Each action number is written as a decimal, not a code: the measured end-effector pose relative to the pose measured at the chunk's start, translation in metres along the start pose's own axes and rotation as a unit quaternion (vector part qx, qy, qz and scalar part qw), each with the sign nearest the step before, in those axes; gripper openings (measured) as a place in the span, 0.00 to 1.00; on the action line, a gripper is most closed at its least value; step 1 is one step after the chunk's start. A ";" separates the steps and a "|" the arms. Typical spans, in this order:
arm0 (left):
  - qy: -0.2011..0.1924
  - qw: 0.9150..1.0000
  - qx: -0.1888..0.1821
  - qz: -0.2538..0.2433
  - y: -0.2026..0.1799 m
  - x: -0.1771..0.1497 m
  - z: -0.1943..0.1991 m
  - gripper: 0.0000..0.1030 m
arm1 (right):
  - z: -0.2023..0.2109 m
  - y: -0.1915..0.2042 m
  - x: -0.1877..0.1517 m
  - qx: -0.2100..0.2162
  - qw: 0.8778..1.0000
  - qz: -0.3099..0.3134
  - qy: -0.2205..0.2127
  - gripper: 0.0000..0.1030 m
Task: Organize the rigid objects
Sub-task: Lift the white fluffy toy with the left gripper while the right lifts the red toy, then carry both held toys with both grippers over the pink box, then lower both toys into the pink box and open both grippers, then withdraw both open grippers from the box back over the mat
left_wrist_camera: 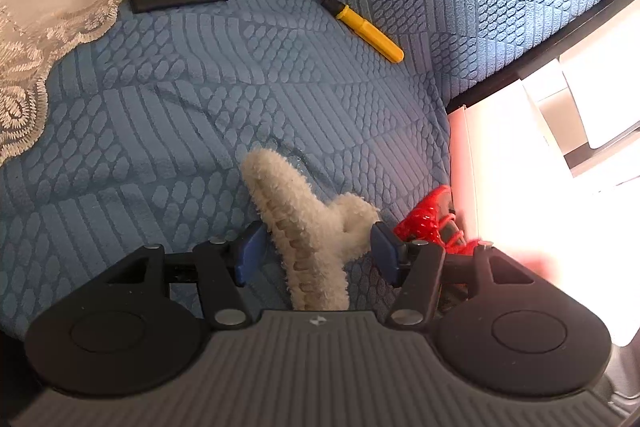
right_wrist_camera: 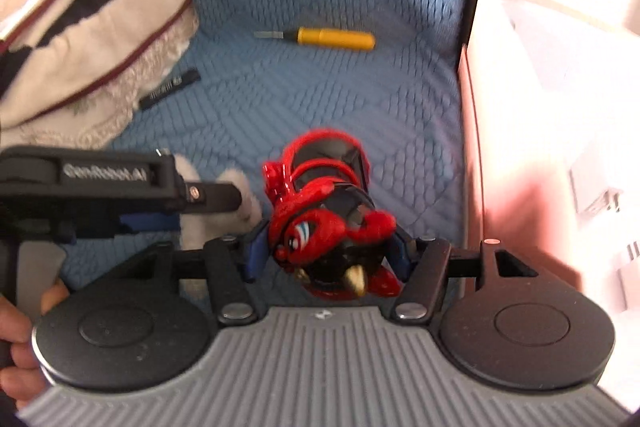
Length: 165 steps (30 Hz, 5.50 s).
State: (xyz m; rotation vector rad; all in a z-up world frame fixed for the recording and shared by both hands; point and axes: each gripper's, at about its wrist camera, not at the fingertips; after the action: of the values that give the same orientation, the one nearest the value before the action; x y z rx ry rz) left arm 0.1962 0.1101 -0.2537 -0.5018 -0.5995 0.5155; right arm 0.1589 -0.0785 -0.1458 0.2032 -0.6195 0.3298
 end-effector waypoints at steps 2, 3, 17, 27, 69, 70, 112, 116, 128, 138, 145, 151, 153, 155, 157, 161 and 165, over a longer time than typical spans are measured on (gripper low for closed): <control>0.000 1.000 0.000 0.000 0.000 0.000 0.000 0.62 | 0.004 0.002 0.003 -0.010 1.000 0.012 -0.016 0.60; 0.000 1.000 0.000 0.000 0.001 0.000 0.000 0.62 | 0.005 0.002 0.005 -0.013 1.000 0.018 -0.021 0.60; -0.002 1.000 -0.001 -0.017 -0.010 0.001 -0.006 0.73 | -0.004 0.009 -0.003 -0.031 0.999 0.036 -0.004 0.62; -0.041 0.997 0.027 -0.055 -0.022 0.000 -0.017 0.74 | -0.013 0.004 -0.012 -0.044 0.999 0.007 0.007 0.60; -0.087 0.984 -0.055 -0.146 -0.091 0.029 0.091 0.57 | 0.093 -0.016 0.046 -0.030 0.996 0.006 -0.079 0.60; -0.091 0.984 -0.059 -0.145 -0.094 0.030 0.095 0.57 | 0.097 -0.019 0.049 -0.030 0.996 0.005 -0.082 0.60; -0.013 0.964 -0.091 -0.249 -0.286 -0.042 0.005 0.58 | 0.158 -0.232 0.003 -0.117 0.987 -0.085 -0.072 0.60; 0.009 0.964 -0.083 -0.252 -0.288 -0.052 -0.018 0.58 | 0.142 -0.249 -0.016 -0.130 0.986 -0.095 -0.048 0.60; 0.044 0.963 -0.060 -0.260 -0.287 -0.062 -0.052 0.58 | 0.115 -0.267 -0.046 -0.129 0.985 -0.117 -0.017 0.58; 0.026 0.963 -0.068 -0.260 -0.287 -0.059 -0.033 0.75 | 0.134 -0.257 -0.029 -0.131 0.985 -0.104 -0.049 0.58; -0.023 0.963 -0.082 -0.255 -0.288 -0.046 0.015 0.75 | 0.169 -0.228 -0.004 -0.117 0.985 -0.073 -0.106 0.58; -0.076 0.959 -0.092 -0.257 -0.283 -0.040 0.068 0.75 | 0.191 -0.193 0.013 -0.090 0.984 -0.045 -0.145 0.58; -0.091 0.958 -0.093 -0.257 -0.279 -0.039 0.085 0.75 | 0.195 -0.181 0.017 -0.080 0.984 -0.039 -0.154 0.58; -0.103 0.956 -0.097 -0.257 -0.274 -0.037 0.102 0.75 | 0.199 -0.170 0.021 -0.070 0.984 -0.033 -0.161 0.58; -0.116 0.954 -0.096 -0.259 -0.269 -0.035 0.118 0.75 | 0.202 -0.159 0.024 -0.060 0.984 -0.028 -0.167 0.58; -0.139 0.951 -0.091 -0.259 -0.253 -0.028 0.143 0.75 | 0.207 -0.137 0.027 -0.044 0.983 -0.013 -0.177 0.58; -0.158 0.951 -0.085 -0.250 -0.235 -0.026 0.162 0.75 | 0.205 -0.117 0.028 -0.030 0.984 0.000 -0.177 0.58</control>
State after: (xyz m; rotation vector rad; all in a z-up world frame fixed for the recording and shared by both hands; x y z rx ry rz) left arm 0.1461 -0.0367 -0.0132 -0.4100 -1.0508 0.0560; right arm 0.1137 -0.2385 0.0242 0.2050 -0.9791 0.2768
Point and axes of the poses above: each gripper's, at about its wrist camera, not at the fingertips, and z roughly against the way its jaws point, y to its left, x to its top, and after that the axes turned 4 degrees about -y, right-handed
